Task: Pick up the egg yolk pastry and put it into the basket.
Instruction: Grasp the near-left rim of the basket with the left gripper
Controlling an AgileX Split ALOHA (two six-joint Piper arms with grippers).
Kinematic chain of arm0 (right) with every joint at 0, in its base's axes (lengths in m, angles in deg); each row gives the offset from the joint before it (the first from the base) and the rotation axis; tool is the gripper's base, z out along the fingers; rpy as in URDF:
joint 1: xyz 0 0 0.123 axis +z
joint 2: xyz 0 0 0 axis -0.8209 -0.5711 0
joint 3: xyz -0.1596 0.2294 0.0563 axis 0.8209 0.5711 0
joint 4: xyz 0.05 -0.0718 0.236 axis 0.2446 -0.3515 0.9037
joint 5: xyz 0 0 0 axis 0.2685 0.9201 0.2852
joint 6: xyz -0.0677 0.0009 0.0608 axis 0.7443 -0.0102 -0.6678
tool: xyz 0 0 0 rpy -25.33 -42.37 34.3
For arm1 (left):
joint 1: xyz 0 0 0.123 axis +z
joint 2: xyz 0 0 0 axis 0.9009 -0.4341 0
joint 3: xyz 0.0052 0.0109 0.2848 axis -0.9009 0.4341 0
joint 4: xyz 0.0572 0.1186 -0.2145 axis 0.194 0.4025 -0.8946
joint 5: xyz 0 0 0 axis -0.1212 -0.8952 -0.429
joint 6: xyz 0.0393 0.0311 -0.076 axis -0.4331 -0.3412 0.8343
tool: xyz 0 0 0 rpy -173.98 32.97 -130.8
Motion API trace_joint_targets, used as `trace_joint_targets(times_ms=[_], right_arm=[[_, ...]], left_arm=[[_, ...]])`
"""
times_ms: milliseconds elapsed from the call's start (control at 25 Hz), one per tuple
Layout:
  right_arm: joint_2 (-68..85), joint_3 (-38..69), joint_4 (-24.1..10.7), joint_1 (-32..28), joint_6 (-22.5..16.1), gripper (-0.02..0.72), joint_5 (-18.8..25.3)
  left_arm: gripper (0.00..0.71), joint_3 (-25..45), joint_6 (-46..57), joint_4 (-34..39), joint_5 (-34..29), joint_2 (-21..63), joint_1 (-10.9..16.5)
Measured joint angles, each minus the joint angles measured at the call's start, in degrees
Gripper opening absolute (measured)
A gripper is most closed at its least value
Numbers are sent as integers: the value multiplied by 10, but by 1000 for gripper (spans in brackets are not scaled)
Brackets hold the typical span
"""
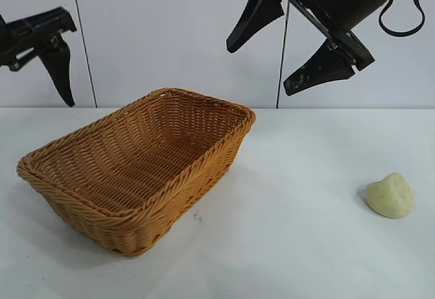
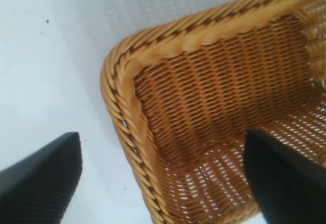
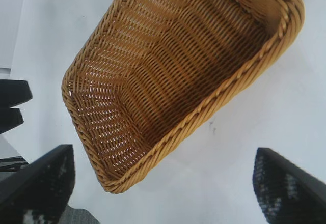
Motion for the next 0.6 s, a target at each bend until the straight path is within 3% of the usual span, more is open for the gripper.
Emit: trace_joint_targets(times_ms=[600], right_arm=[[0, 0, 0, 0, 0, 651, 0]], left_arm=[[664, 0, 28, -32, 48, -155, 0]])
